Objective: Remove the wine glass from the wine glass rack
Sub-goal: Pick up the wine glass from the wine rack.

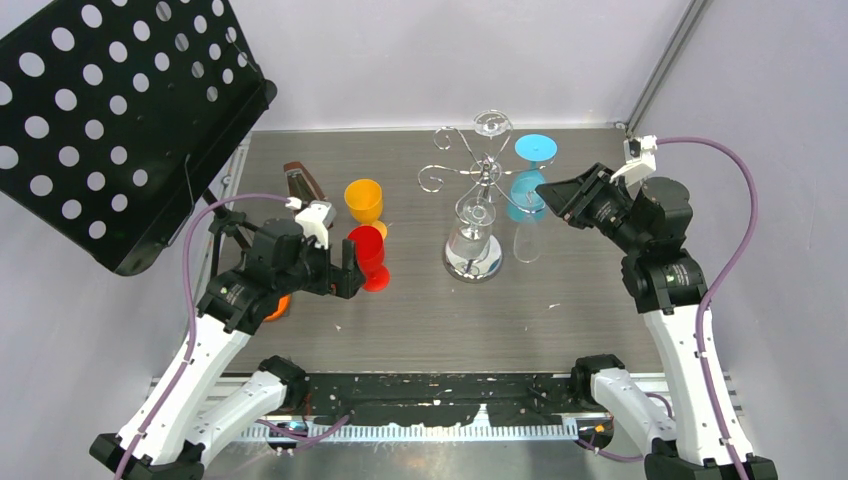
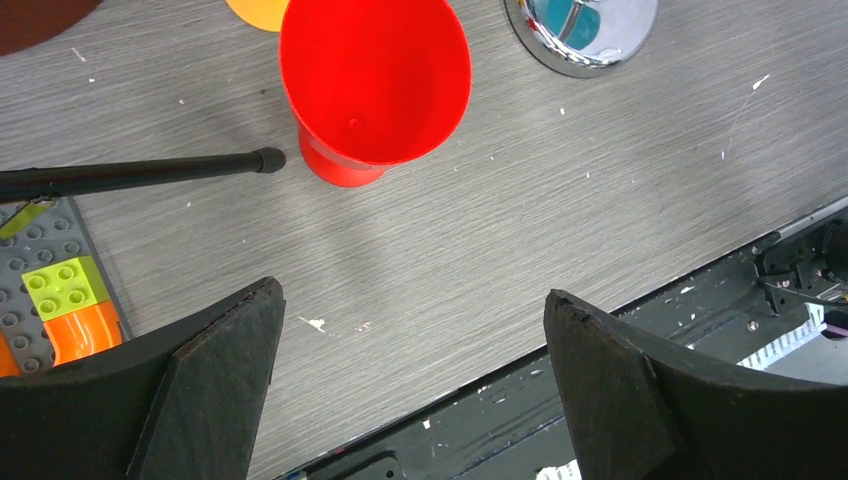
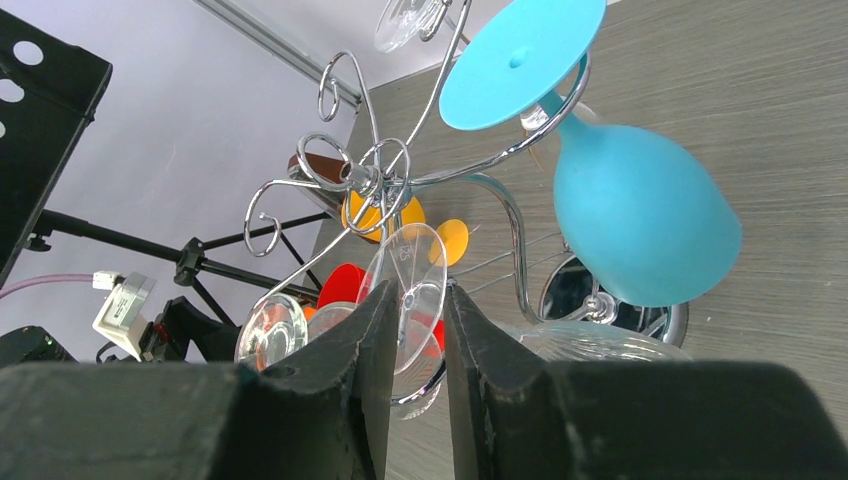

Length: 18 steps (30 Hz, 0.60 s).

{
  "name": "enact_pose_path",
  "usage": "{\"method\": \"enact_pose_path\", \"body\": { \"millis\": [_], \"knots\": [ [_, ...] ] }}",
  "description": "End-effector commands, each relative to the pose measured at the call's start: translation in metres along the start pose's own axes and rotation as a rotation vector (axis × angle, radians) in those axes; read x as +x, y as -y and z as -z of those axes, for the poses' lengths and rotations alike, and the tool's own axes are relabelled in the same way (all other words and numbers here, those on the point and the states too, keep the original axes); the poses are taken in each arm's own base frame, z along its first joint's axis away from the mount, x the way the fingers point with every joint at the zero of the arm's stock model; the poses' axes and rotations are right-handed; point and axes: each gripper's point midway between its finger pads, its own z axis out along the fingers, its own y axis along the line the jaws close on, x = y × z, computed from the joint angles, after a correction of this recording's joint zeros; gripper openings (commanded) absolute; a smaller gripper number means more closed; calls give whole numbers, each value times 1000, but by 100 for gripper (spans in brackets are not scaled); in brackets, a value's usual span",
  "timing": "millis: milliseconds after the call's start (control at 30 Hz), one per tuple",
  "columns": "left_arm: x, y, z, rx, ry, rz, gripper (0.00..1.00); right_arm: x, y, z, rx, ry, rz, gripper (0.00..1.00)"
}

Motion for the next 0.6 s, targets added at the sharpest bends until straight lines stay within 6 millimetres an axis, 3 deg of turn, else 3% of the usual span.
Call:
{"method": "enact_pose_path", "body": {
  "millis": [0, 200, 567],
  "knots": [
    [-11, -1, 0, -7, 51, -11, 99, -7, -13, 2, -63, 27, 0, 30],
    [-11, -2, 0, -11, 52, -11, 99, -4, -15, -1, -84, 20, -23, 25],
    [-11, -4, -1, -20, 52, -14, 99, -3, -17, -1, -100, 19, -36, 6]
  ]
}}
